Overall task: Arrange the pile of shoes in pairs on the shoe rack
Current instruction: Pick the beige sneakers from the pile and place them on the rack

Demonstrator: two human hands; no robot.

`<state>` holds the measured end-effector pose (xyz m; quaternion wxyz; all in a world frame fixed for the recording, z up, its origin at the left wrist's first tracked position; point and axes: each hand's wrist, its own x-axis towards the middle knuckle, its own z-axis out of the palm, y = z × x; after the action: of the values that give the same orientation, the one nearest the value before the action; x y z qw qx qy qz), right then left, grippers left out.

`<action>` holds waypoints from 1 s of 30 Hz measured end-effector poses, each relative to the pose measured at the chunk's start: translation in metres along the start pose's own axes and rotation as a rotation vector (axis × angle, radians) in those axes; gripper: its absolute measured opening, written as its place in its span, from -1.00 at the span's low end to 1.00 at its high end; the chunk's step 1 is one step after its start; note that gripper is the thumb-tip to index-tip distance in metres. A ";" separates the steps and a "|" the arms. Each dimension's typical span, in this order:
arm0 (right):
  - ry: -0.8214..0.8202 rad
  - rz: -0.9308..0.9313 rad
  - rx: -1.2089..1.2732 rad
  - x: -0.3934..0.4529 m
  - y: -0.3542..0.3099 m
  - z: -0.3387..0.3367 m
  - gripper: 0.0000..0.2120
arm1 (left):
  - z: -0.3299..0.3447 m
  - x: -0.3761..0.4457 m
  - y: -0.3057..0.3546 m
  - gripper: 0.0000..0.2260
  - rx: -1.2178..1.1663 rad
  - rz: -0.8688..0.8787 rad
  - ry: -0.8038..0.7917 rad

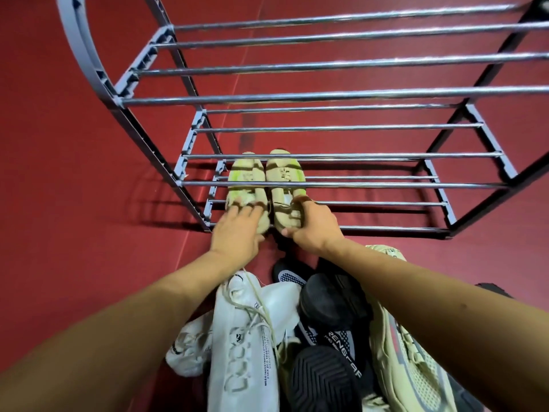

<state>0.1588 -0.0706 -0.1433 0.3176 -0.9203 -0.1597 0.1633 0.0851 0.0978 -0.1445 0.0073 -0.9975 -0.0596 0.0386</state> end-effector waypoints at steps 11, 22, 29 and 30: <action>-0.039 -0.086 0.026 -0.001 -0.009 0.036 -0.47 | 0.000 0.012 -0.029 -0.54 0.249 -0.116 0.044; -0.036 -0.056 0.158 0.005 -0.015 0.048 -0.26 | 0.007 0.008 -0.044 -0.73 -0.142 -0.159 0.076; -0.100 -0.036 0.210 0.006 -0.018 0.046 -0.30 | 0.012 0.005 -0.048 -0.72 -0.602 -0.351 0.208; -0.119 -0.048 0.207 0.005 -0.018 0.044 -0.32 | 0.013 0.005 -0.047 -0.76 -0.669 -0.369 0.195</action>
<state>0.1420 -0.0320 -0.1659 0.4047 -0.8672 -0.1826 0.2255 0.0837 0.1454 -0.1566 -0.3057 -0.9163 -0.2461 -0.0801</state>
